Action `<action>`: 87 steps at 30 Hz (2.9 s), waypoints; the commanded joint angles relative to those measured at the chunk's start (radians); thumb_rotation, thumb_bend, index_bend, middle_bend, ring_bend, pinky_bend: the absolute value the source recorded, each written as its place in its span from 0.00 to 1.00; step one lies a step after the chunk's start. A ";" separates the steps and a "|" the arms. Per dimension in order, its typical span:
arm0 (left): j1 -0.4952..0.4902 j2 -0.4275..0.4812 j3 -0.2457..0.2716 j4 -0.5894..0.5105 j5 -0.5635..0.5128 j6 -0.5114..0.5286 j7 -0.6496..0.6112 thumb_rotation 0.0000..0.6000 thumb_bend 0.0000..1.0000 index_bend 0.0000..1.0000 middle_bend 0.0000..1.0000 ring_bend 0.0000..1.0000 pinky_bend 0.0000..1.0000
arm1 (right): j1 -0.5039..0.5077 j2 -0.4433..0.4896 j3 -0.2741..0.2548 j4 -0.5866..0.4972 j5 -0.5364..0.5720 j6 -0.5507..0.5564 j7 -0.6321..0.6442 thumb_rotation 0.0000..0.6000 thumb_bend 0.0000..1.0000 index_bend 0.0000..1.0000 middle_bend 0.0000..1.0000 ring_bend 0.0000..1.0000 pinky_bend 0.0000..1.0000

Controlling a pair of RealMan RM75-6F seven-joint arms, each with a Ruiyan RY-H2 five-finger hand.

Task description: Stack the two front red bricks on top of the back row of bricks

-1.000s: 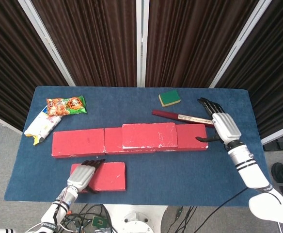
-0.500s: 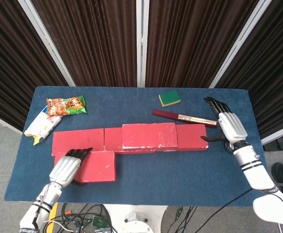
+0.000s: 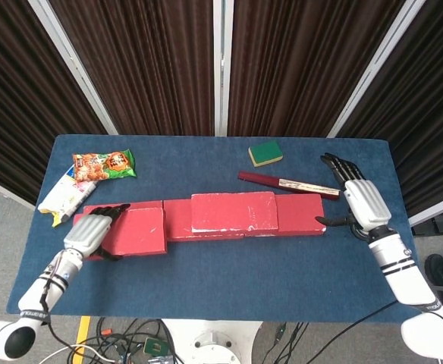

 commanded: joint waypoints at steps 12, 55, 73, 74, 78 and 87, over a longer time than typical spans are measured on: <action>-0.135 -0.094 -0.046 0.189 -0.055 -0.168 -0.095 1.00 0.09 0.01 0.15 0.22 0.17 | -0.033 0.013 -0.009 0.001 -0.018 0.030 0.014 1.00 0.00 0.00 0.00 0.00 0.00; -0.228 -0.219 -0.013 0.304 -0.157 -0.150 -0.058 1.00 0.09 0.01 0.15 0.21 0.16 | -0.047 0.013 -0.007 0.046 -0.011 0.007 0.060 1.00 0.00 0.00 0.00 0.00 0.00; -0.256 -0.214 -0.001 0.278 -0.214 -0.144 -0.019 1.00 0.09 0.01 0.15 0.20 0.15 | -0.050 0.006 -0.009 0.060 -0.015 0.001 0.068 1.00 0.00 0.00 0.00 0.00 0.00; -0.257 -0.215 0.000 0.278 -0.219 -0.144 -0.018 1.00 0.09 0.01 0.15 0.20 0.15 | -0.050 0.005 -0.009 0.061 -0.014 0.000 0.069 1.00 0.00 0.00 0.00 0.00 0.00; -0.262 -0.218 0.002 0.276 -0.233 -0.139 -0.011 1.00 0.09 0.01 0.15 0.20 0.15 | -0.050 0.003 -0.009 0.068 -0.014 -0.002 0.076 1.00 0.00 0.00 0.00 0.00 0.00; -0.271 -0.222 0.005 0.269 -0.251 -0.131 -0.002 1.00 0.09 0.01 0.15 0.20 0.15 | -0.051 0.001 -0.009 0.075 -0.016 -0.005 0.084 1.00 0.00 0.00 0.00 0.00 0.00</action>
